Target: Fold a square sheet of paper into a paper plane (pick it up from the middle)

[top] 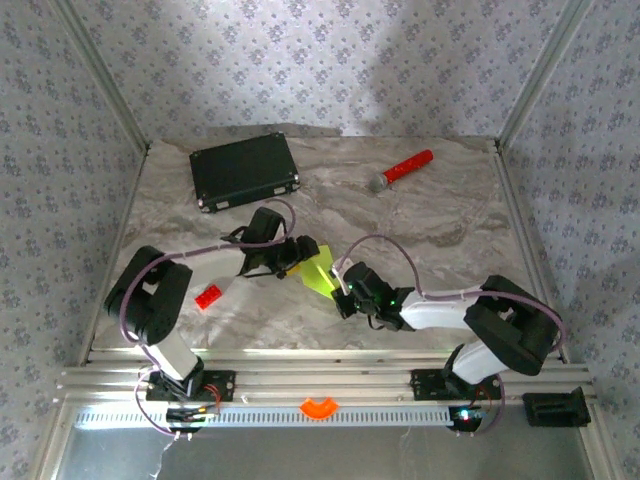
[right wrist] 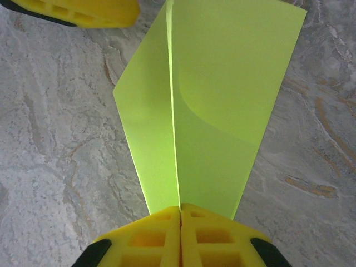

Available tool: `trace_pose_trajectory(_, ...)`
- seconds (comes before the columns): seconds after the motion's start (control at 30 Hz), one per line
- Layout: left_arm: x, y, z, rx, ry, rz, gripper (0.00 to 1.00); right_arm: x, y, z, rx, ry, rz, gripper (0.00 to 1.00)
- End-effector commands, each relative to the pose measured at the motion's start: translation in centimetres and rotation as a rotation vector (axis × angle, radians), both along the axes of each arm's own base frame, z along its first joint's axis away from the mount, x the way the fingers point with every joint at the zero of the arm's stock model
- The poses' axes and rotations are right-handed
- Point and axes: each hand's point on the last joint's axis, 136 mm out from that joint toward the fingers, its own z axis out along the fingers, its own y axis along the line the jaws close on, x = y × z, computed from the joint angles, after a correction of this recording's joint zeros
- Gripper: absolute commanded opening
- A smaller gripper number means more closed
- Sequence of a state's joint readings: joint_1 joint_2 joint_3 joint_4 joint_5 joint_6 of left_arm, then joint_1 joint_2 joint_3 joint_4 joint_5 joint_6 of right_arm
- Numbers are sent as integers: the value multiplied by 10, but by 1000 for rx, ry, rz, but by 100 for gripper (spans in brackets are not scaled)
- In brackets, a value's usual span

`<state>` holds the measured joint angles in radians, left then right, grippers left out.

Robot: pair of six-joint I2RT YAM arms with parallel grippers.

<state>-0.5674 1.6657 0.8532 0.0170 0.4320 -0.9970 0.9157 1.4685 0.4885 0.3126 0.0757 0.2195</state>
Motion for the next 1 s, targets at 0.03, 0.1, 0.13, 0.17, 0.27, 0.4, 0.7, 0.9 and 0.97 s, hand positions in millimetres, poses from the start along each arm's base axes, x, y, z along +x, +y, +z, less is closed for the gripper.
trace_pose_trajectory(0.03,7,-9,6,-35,22,-7,71,-5,3,4,34,-17,36,8)
trace_pose_trajectory(0.1,8,-10,5,-35,30,-10,67,-6,3,4,32,-26,48,8)
trace_pose_trajectory(0.13,7,-10,4,-29,35,-11,64,-8,3,3,29,-30,56,8)
trace_pose_trajectory(0.17,7,-10,3,-24,40,-12,62,-8,3,3,29,-34,61,8)
trace_pose_trajectory(0.27,4,-8,1,-17,55,-13,51,-9,2,2,12,-47,76,8)
trace_pose_trajectory(0.4,0,-2,-5,8,77,8,39,-9,1,2,-10,-68,84,9)
trace_pose_trajectory(0.7,-3,0,2,-23,77,46,9,-12,-6,9,-99,-180,104,27)
trace_pose_trajectory(0.9,-3,-1,4,-29,75,44,6,-11,-8,14,-199,-283,130,42)
trace_pose_trajectory(0.97,-3,-2,5,-36,72,41,6,-11,-5,14,-240,-312,147,43)
